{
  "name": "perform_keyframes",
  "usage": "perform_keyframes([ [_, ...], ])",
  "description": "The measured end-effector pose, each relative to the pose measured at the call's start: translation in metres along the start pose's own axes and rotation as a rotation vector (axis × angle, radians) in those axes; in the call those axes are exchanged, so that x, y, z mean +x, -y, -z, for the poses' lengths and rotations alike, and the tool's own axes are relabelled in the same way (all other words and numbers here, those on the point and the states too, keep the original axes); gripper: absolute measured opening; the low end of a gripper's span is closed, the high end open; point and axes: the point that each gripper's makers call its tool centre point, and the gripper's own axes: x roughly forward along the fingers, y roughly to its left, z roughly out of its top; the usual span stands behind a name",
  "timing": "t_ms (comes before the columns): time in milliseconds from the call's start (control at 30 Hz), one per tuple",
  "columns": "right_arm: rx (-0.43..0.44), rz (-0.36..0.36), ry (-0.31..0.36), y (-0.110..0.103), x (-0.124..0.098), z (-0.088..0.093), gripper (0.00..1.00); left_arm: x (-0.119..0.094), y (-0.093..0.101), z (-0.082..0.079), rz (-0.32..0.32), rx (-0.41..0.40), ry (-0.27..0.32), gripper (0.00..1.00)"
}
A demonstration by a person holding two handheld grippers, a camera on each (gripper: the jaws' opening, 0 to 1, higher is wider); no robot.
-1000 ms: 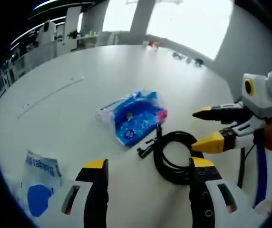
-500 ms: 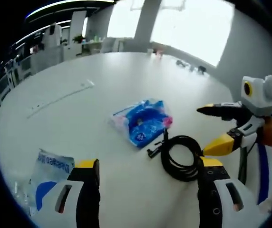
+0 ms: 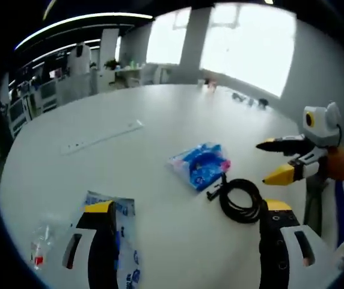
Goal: Arrange the tabletop items into an orderly group along one side of the table until the central work area is clear of visible clutter.
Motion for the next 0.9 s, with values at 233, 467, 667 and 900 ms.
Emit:
perform_keyframes([
  [233, -0.024, -0.028, 0.018, -0.014, 0.002, -0.013, 0.88, -0.031, -0.016, -0.003, -0.061, -0.015, 0.032, 0.96],
  [467, -0.059, -0.063, 0.018, -0.03, 0.007, -0.025, 0.87, -0.058, -0.031, -0.005, -0.117, -0.033, 0.066, 0.96],
  [667, -0.093, -0.091, 0.035, -0.044, 0.01, -0.043, 0.86, -0.081, -0.043, -0.01, -0.162, -0.051, 0.102, 0.96],
  [900, -0.131, -0.126, 0.066, -0.064, 0.011, -0.063, 0.86, -0.102, -0.052, -0.014, -0.197, -0.06, 0.137, 0.96],
])
